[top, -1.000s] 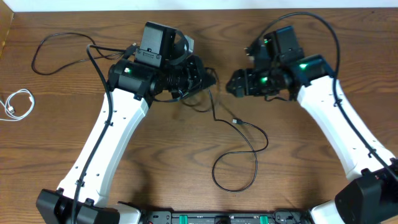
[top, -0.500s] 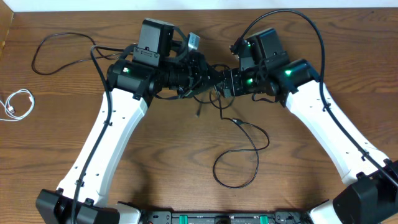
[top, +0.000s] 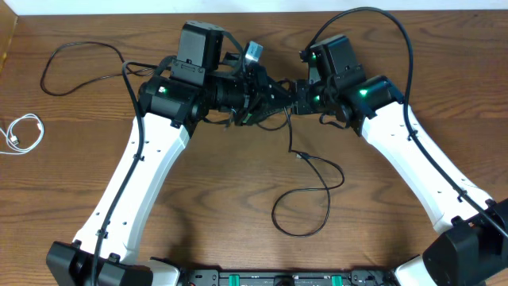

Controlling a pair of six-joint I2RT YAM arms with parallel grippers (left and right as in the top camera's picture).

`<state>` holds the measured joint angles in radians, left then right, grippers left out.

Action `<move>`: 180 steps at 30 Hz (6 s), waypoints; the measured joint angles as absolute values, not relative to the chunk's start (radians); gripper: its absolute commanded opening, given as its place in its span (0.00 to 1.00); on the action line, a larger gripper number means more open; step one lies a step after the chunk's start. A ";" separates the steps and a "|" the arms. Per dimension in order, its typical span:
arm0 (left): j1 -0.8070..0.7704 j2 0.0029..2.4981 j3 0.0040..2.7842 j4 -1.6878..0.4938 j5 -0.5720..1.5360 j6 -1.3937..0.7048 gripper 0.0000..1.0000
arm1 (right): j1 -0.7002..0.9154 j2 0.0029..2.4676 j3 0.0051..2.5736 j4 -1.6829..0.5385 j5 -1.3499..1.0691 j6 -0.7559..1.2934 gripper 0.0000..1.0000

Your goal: Untangle cables

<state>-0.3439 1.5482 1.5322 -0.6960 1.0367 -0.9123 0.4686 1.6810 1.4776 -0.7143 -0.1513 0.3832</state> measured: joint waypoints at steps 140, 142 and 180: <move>0.871 1.946 1.556 -1.064 -0.100 -0.593 0.83 | 0.324 1.682 1.477 -0.958 -0.056 0.595 0.95; 0.863 1.872 1.559 -1.032 -0.062 -0.589 0.83 | 0.326 1.682 1.477 -0.955 -0.056 0.595 0.95; 0.319 1.752 1.042 -0.930 0.159 -0.731 0.75 | 0.423 1.682 1.477 -0.892 -0.057 0.582 0.97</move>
